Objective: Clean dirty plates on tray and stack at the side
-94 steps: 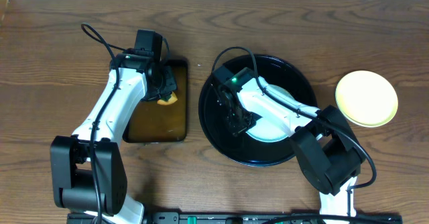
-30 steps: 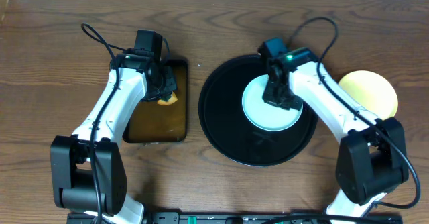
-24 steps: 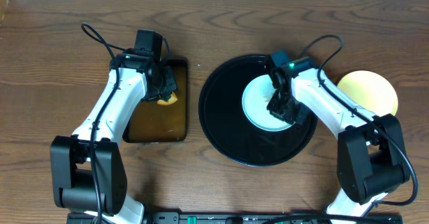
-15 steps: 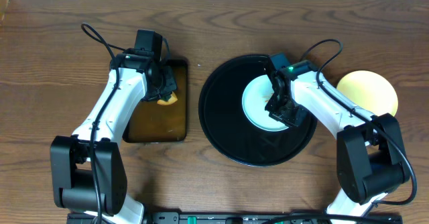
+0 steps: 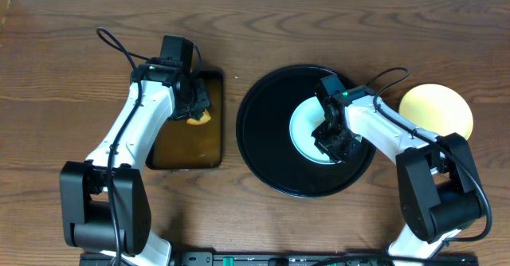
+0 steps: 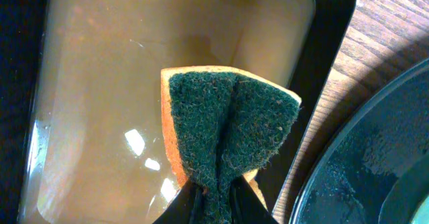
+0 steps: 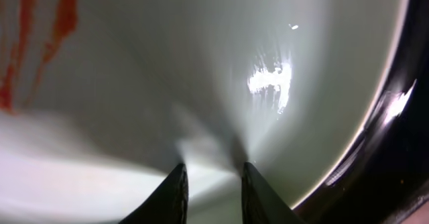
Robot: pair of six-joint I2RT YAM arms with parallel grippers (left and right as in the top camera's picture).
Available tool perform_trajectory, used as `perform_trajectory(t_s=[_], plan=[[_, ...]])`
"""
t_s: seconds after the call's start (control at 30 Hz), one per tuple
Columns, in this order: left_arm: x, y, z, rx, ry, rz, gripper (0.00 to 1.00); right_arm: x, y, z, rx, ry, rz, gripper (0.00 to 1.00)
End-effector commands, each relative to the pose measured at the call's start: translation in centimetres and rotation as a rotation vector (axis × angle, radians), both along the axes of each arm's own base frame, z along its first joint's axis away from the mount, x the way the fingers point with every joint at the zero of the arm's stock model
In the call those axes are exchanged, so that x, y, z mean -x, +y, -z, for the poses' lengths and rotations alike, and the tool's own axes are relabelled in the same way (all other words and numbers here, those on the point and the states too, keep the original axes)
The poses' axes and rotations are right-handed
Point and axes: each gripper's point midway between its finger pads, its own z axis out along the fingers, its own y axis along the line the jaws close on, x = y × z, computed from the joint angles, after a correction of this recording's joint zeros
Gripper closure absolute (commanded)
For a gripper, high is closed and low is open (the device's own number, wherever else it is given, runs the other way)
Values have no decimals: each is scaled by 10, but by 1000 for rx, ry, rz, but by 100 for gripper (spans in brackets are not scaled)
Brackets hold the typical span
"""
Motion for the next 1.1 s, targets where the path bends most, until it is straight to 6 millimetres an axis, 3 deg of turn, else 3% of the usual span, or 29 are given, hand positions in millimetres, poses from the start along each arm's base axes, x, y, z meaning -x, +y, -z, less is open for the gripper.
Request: perform_trajectory(t_s=[0.0,0.23,0.4,0.7,1.07], plan=[[3,-1,3,1,12,12,87,1,-3,-5,-8,-4,48,76],[2,-1,3,1,12,12,87,-12,-15,-41,39,-150,77,77],[3,-1,3,1,12,12,87,-12,-13,-61,24,-201,88,70],[3,-1,3,1,12,12,87,22,2,-29,13,-127,152,65],[3,-1,3,1,12,12,87,22,5,-2,-8,-185,173,64]])
